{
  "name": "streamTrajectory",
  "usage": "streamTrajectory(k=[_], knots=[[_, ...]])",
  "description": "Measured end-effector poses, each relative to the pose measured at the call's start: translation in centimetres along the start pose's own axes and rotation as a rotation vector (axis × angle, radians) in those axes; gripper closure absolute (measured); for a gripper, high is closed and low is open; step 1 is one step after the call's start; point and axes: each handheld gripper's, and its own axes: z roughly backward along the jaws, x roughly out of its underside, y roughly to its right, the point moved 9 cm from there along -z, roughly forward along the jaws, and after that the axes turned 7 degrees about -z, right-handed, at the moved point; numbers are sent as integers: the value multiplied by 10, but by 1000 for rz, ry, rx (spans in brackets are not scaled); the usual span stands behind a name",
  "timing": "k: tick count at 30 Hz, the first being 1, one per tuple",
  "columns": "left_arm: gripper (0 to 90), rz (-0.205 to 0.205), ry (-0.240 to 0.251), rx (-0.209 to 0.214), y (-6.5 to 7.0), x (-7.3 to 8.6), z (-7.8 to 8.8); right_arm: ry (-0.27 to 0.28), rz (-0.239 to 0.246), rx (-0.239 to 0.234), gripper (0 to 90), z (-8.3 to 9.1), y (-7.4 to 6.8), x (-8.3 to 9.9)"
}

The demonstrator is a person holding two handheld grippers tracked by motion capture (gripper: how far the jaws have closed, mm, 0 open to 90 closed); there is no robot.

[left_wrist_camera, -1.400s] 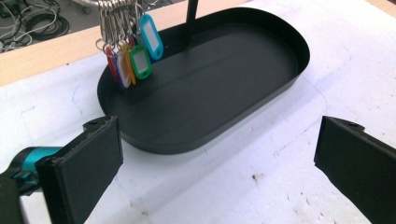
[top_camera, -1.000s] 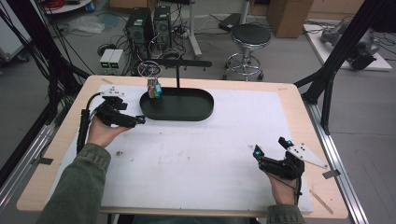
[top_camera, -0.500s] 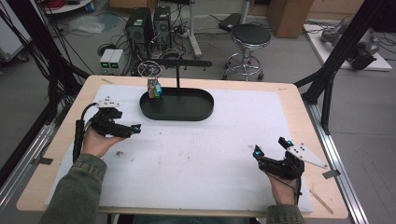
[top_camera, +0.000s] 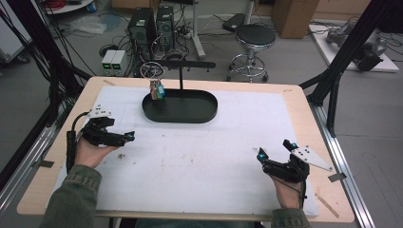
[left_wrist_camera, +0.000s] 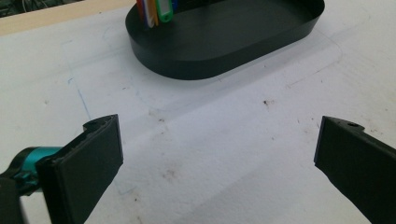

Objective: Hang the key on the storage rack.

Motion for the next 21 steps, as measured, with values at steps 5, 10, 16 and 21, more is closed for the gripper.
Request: streamTrajectory(k=[5, 10, 16, 21], knots=[[17, 20, 32, -19, -4, 10, 11, -8, -2, 0, 5, 0, -1, 1], [17, 46, 67, -33, -6, 18, 20, -6, 1, -1, 5, 0, -1, 1], [17, 69, 97, -75, -11, 29, 27, -8, 3, -4, 5, -1, -1, 1], [17, 84, 135, -101, -15, 37, 36, -12, -2, -4, 5, -1, -2, 2]])
